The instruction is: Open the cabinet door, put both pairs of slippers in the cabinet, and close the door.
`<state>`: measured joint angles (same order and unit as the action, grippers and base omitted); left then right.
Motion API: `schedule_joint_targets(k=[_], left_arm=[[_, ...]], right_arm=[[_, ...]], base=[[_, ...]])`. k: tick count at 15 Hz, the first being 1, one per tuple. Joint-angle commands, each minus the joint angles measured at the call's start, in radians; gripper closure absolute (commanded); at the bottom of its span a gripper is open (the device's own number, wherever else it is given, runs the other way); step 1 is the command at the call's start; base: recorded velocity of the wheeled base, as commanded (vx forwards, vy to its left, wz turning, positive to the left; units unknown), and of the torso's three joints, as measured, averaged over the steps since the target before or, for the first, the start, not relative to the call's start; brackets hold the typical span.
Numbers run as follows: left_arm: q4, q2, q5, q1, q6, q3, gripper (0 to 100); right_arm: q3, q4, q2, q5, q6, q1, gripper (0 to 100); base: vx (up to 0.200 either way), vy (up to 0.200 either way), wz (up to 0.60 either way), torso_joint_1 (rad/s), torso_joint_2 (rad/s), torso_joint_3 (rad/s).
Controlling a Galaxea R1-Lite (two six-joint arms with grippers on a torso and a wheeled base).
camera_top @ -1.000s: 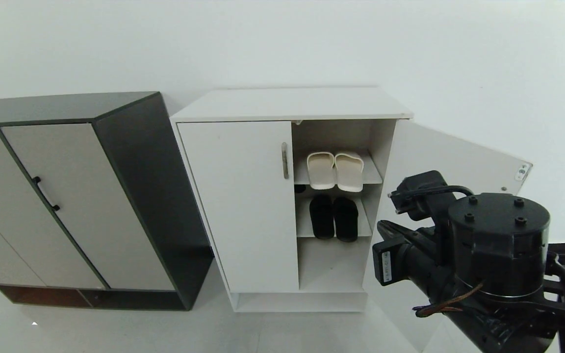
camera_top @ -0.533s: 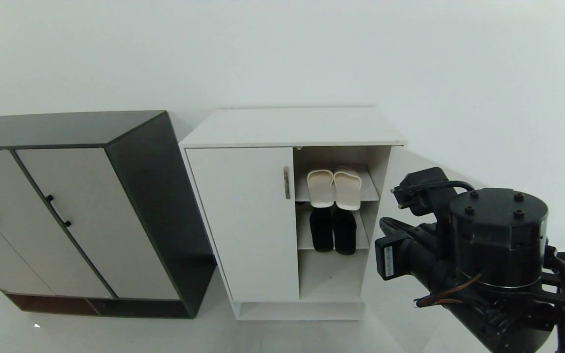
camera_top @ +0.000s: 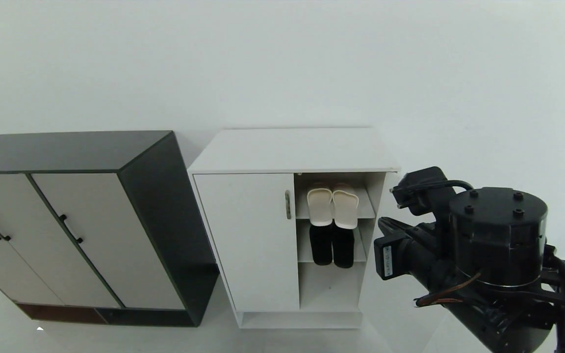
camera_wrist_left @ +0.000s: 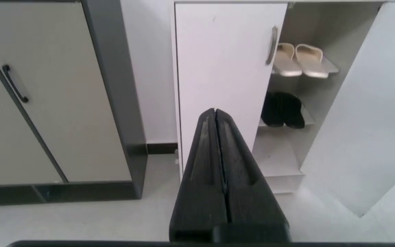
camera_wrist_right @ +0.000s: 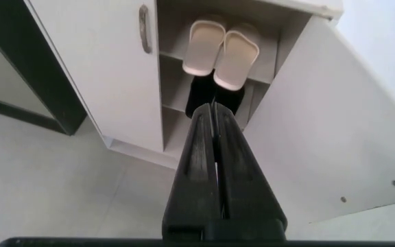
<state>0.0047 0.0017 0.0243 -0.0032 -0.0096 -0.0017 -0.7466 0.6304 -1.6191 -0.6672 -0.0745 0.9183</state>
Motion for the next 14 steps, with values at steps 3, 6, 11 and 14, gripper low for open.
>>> schedule_joint_targets(k=[3,6,11,14], left_arm=[[0.0,0.001,0.0,0.0,-0.001,0.0,100],[0.0,0.001,0.0,0.0,-0.001,0.0,100],[0.0,0.001,-0.001,0.0,-0.003,0.0,100],[0.0,0.001,0.0,0.0,-0.001,0.0,100]], right_arm=[[0.009,0.0,0.004,0.0,0.004,-0.001,100],[0.016,0.0,0.001,0.0,0.004,-0.001,100],[0.027,-0.001,-0.015,0.0,0.005,-0.004,100],[0.026,-0.001,-0.015,0.001,0.01,-0.006,100]], base=[[0.0,0.0,0.0,0.256,-0.57,-0.323],[0.0,0.0,0.0,0.093,-0.23,-0.129],[0.0,0.0,-0.12,0.007,-0.01,-0.009],[0.0,0.0,-0.6,0.002,-0.01,0.002]])
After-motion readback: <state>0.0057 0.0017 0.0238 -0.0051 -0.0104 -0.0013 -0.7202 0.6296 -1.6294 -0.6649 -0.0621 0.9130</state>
